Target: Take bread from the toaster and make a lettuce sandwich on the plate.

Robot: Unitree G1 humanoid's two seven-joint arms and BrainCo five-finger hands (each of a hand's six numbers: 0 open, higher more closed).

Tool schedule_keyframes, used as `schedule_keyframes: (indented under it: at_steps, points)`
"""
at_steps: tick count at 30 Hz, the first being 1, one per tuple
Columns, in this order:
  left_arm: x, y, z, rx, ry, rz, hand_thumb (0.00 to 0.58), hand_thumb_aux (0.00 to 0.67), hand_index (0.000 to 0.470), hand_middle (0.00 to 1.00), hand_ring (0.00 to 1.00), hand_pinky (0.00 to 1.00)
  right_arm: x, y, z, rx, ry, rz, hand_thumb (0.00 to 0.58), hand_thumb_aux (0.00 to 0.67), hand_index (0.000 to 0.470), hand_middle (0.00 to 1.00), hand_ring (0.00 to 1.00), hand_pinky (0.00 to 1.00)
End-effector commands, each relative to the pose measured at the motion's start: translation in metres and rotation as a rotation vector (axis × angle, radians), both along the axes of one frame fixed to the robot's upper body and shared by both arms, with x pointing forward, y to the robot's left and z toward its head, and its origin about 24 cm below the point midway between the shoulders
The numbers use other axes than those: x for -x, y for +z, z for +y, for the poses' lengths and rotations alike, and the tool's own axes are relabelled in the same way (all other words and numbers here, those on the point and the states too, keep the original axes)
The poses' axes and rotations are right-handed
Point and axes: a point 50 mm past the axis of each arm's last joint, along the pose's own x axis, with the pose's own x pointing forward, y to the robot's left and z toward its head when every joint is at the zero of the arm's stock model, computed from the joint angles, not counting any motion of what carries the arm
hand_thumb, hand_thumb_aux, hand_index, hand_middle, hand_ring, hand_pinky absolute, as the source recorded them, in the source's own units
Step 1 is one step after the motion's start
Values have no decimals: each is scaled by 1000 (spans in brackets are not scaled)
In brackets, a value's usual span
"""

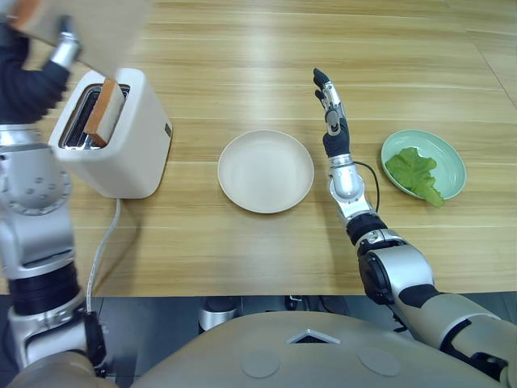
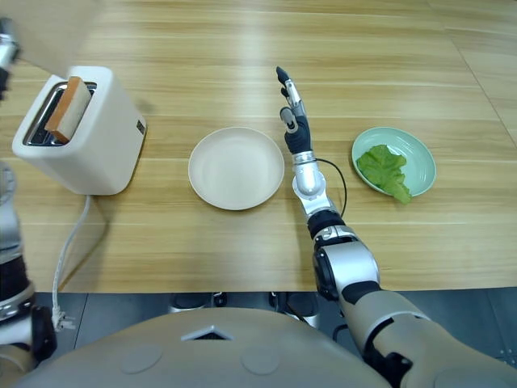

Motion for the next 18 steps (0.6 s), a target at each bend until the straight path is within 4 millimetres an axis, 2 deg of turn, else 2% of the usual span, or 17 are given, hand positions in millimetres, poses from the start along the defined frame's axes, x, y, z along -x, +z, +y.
schedule_keyframes:
  at_steps: [1,6,12,18]
  points:
    - [-22,-31,-23,53,-193,222,580,670,460,1000,1000,1000,-3,5,-6,-35,-38,-15,0,0,0,0,0,0]
    - [-42,-70,-47,105,-390,476,580,670,460,1000,1000,1000,-5,6,-8,-44,-50,-13,0,0,0,0,0,0]
    - [-60,-116,-67,112,-545,780,580,670,460,1000,1000,1000,-5,6,-6,-40,-42,-11,0,0,0,0,0,0]
    - [-78,-148,-83,147,-604,973,580,670,460,1000,1000,1000,-4,5,-5,-35,-38,-11,0,0,0,0,0,0]
